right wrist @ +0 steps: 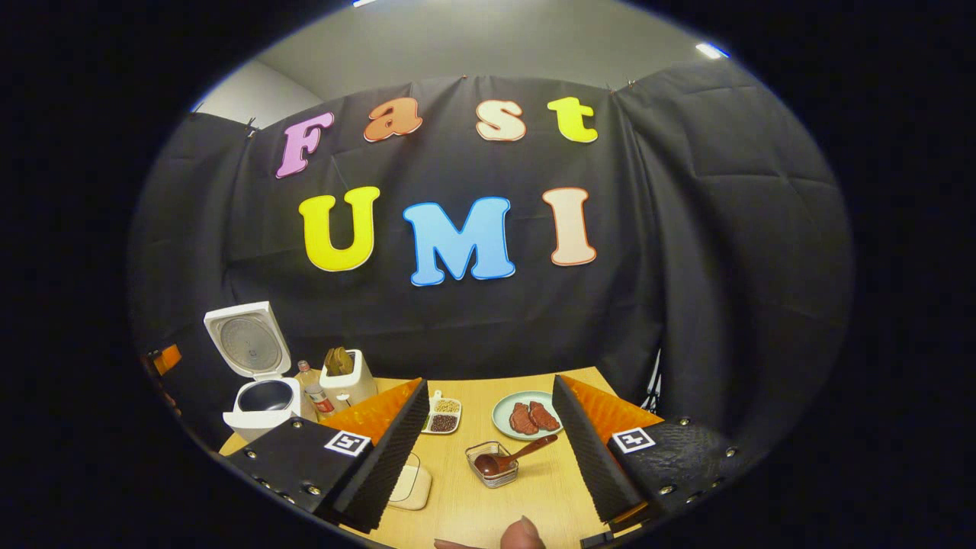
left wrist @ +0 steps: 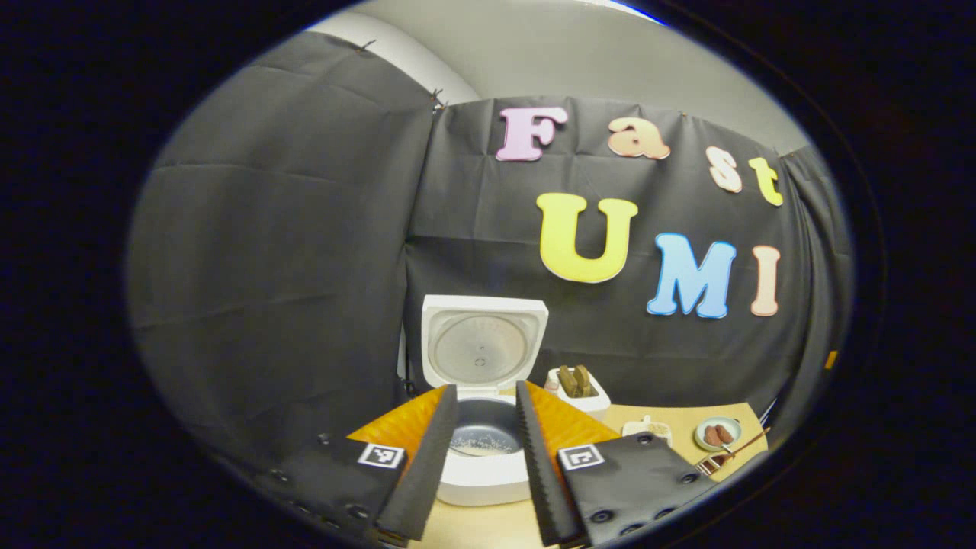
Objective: Close the left gripper, press the button to open the rice cooker; take a wooden spoon from the chopstick holder with the right hand, scoop a spoonful of rice and pour it into the rice cooker, then put the wooden spoon back into the chopstick holder.
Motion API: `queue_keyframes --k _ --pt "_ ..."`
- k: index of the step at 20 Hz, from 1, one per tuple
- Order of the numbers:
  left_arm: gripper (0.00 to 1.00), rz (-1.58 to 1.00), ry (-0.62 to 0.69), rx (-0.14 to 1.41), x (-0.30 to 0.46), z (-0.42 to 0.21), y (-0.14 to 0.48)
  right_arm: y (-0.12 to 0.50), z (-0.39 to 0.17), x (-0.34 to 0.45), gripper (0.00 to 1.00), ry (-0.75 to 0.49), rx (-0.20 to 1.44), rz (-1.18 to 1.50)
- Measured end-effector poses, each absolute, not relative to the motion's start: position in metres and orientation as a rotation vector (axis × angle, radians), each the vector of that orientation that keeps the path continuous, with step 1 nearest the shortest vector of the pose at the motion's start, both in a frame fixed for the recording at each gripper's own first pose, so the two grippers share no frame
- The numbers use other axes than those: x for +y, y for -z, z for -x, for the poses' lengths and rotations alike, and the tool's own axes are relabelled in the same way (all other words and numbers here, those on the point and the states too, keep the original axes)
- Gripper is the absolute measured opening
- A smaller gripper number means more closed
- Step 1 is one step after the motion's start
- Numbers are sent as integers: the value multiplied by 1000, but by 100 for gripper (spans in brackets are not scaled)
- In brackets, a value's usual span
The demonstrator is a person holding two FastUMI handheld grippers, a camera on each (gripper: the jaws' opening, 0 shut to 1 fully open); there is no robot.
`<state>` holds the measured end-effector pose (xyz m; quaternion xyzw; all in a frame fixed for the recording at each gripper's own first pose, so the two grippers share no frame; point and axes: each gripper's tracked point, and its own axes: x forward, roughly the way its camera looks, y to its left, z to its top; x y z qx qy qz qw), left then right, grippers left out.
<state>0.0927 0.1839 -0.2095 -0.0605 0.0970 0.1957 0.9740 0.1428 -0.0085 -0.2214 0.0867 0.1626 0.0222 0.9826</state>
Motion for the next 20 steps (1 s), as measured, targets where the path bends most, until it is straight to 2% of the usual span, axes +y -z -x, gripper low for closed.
queue_keyframes --k 3,4,6,11,16,18,19,20 --pt "79 55 -420 185 153 -62 179 276 -163 -27 99 -72 377 -227" --pt "95 37 -430 185 142 -51 170 296 -170 -34 99 -78 391 -246" --pt "92 11 -458 191 122 -30 158 330 -183 -48 99 -83 415 -301" --pt "91 14 -463 252 60 4 151 402 -217 -71 98 -83 465 -427" --pt "92 -20 -423 327 19 8 160 462 -238 -46 98 -149 553 -523" --pt "96 -23 -433 348 17 14 161 477 -246 -32 96 -178 577 -554" --pt "92 -30 -442 355 18 20 160 483 -252 -25 96 -189 588 -566" --pt "96 -38 -456 361 22 27 161 485 -253 -19 86 -205 607 -595"
